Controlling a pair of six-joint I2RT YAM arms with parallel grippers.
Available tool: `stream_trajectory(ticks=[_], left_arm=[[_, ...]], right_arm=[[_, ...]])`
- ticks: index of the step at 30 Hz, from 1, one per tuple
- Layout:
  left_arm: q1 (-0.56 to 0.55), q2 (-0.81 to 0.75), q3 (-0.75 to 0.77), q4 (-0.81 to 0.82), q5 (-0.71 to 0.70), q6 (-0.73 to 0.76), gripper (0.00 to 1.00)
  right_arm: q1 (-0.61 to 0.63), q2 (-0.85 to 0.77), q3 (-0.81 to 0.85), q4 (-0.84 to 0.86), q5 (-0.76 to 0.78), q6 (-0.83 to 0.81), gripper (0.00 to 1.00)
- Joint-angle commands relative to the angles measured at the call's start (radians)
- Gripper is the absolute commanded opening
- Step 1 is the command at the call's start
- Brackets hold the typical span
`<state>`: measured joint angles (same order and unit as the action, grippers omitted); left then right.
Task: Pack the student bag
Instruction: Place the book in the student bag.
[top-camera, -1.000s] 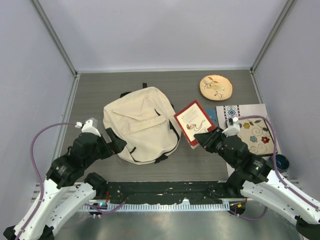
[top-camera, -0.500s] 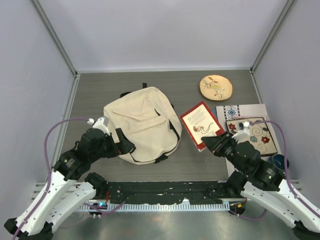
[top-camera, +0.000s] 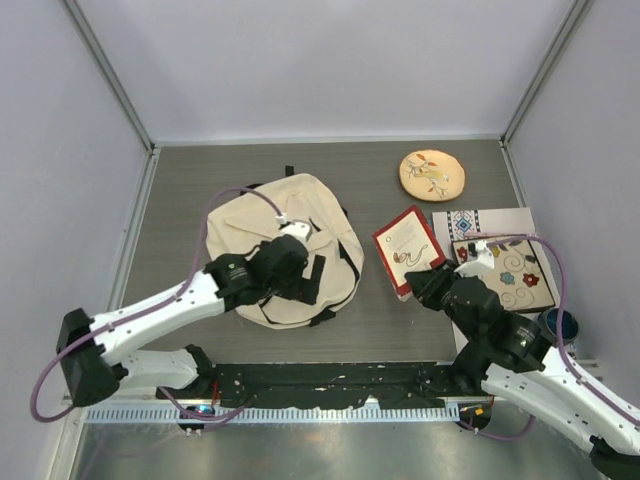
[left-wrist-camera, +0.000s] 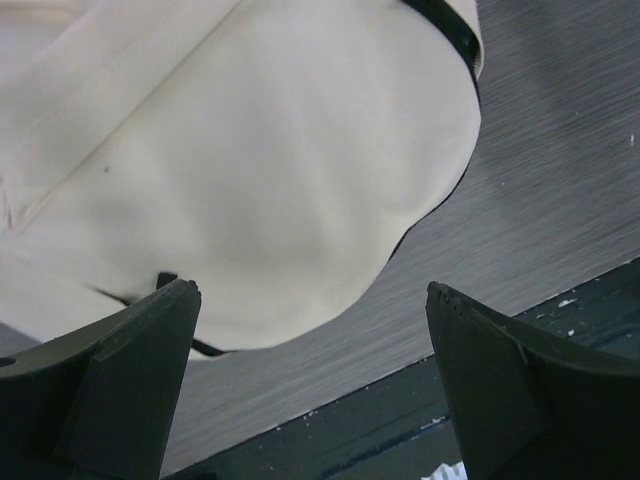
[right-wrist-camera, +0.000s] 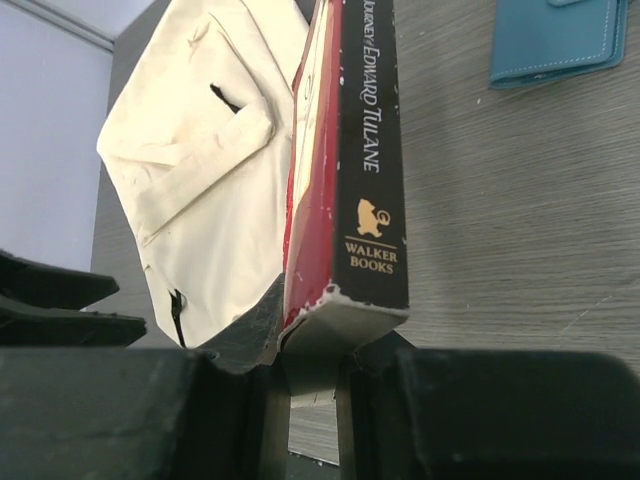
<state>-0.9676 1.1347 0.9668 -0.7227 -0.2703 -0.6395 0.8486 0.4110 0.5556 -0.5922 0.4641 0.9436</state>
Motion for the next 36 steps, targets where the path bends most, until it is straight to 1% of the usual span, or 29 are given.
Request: stream_trajectory(ticks=[1, 4, 8, 16, 21, 25, 28, 31, 32, 34, 36], left_arm=[[-0.037, 0.159, 0.124, 0.101, -0.038, 0.233, 1.0], [-0.065, 0.244, 0.18, 0.089, -0.03, 0.294, 1.0], [-0.08, 0.295, 0.187, 0.098, -0.007, 0.316, 1.0], [-0.108, 0.31, 0.148, 0.112, 0.066, 0.307, 1.0], [-0.123, 0.335, 0.124, 0.106, 0.054, 0.304, 1.0], [-0.149, 0.375, 0.124, 0.094, -0.019, 0.301, 0.99], [-0.164, 0.41, 0.127, 0.097, -0.056, 0.301, 0.95], [-0.175, 0.444, 0.135, 0.092, -0.086, 0.301, 0.87], [-0.178, 0.45, 0.141, 0.085, -0.114, 0.294, 0.82], [-0.183, 0.454, 0.138, 0.088, -0.127, 0.29, 0.78], [-0.183, 0.455, 0.135, 0.091, -0.144, 0.278, 0.65]], right_arm=[[0.001, -0.058, 0.003, 0.081, 0.088, -0.014, 0.01], [-0.002, -0.072, 0.009, 0.08, 0.1, -0.023, 0.01], [0.001, -0.035, 0.033, 0.08, 0.113, -0.038, 0.01], [0.0, 0.026, 0.06, 0.089, 0.123, -0.071, 0.01], [0.0, 0.045, 0.061, 0.112, 0.113, -0.085, 0.01], [0.0, 0.043, 0.055, 0.115, 0.105, -0.074, 0.01], [0.001, 0.034, 0.049, 0.117, 0.099, -0.069, 0.01], [0.0, 0.023, 0.046, 0.117, 0.094, -0.06, 0.01], [0.0, 0.023, 0.046, 0.117, 0.094, -0.058, 0.01], [0.0, 0.026, 0.05, 0.117, 0.088, -0.063, 0.01], [0.0, 0.026, 0.052, 0.111, 0.087, -0.059, 0.01]])
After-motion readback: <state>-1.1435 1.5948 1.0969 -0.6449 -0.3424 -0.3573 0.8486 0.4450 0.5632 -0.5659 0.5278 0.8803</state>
